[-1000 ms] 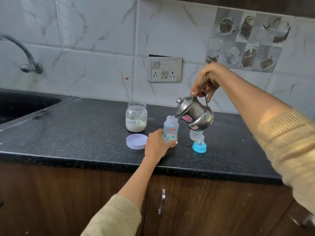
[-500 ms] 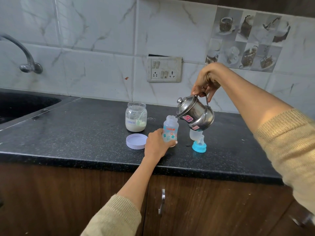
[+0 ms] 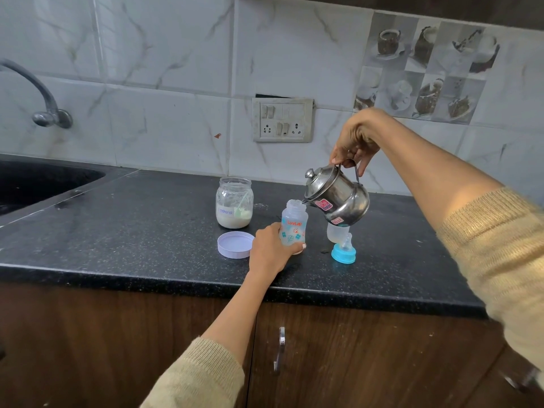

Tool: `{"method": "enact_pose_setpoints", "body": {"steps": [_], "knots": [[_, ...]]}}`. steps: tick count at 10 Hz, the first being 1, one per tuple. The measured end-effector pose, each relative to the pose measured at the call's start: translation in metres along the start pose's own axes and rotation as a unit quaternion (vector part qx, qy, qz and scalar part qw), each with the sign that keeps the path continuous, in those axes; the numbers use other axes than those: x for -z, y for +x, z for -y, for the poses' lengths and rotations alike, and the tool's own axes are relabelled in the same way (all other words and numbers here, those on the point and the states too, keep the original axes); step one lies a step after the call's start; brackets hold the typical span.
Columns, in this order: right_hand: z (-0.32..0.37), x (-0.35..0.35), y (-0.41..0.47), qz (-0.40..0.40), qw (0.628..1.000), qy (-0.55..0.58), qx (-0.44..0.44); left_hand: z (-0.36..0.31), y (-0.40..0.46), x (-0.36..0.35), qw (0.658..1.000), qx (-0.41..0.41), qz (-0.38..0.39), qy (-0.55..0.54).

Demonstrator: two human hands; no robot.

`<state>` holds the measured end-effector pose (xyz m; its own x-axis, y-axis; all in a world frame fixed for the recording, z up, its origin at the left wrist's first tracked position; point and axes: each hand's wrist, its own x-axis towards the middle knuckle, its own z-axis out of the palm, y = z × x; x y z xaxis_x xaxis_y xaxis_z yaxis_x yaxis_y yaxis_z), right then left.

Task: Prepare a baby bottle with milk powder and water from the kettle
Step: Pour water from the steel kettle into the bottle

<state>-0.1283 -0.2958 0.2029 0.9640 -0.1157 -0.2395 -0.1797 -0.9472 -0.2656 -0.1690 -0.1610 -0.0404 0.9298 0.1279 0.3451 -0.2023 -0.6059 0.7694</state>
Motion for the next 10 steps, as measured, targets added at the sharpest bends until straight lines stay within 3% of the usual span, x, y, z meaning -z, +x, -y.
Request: {"method": "enact_pose_setpoints", "body": {"steps": [10], "knots": [[0.0007, 0.0005, -0.0012, -0.003, 1.000, 0.012, -0.008, 0.0011, 0.0009, -0.0011, 1.000, -0.001, -0.002, -0.006]]}}
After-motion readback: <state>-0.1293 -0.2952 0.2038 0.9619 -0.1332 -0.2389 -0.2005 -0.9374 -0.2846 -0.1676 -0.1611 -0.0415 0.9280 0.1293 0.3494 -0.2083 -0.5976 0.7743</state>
